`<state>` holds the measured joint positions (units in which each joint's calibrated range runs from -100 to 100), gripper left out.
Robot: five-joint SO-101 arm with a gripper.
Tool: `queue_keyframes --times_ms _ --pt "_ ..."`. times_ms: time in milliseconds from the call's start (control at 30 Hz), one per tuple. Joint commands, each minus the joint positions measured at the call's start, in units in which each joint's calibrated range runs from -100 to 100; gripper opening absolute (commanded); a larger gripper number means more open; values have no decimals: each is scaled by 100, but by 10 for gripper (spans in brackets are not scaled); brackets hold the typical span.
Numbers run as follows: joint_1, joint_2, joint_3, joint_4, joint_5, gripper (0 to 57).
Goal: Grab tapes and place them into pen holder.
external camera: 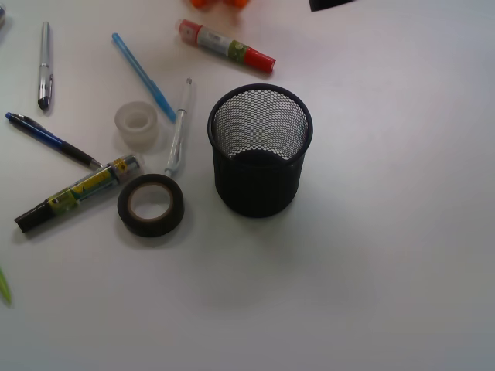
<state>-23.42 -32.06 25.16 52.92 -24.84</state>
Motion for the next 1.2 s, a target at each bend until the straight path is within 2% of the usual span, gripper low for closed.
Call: queue_keyframes --times_ms 0,133,400,733,800,900,933,967,1167 --pt "701 150 265 -1162 230 3" --pt "1082 1076 -170 -1171 244 3" --pt "932 2309 -1130 -576 249 3" --pt "940 2487 -1148 -567 161 9" --pt "940 2487 -1148 -567 176 61" --pt "940 2487 -1148 -567 186 246" --pt "940 2487 -1148 -567 166 297" --pt "940 2487 -1148 -567 166 324" --pt "940 2479 -1202 -558 176 309"
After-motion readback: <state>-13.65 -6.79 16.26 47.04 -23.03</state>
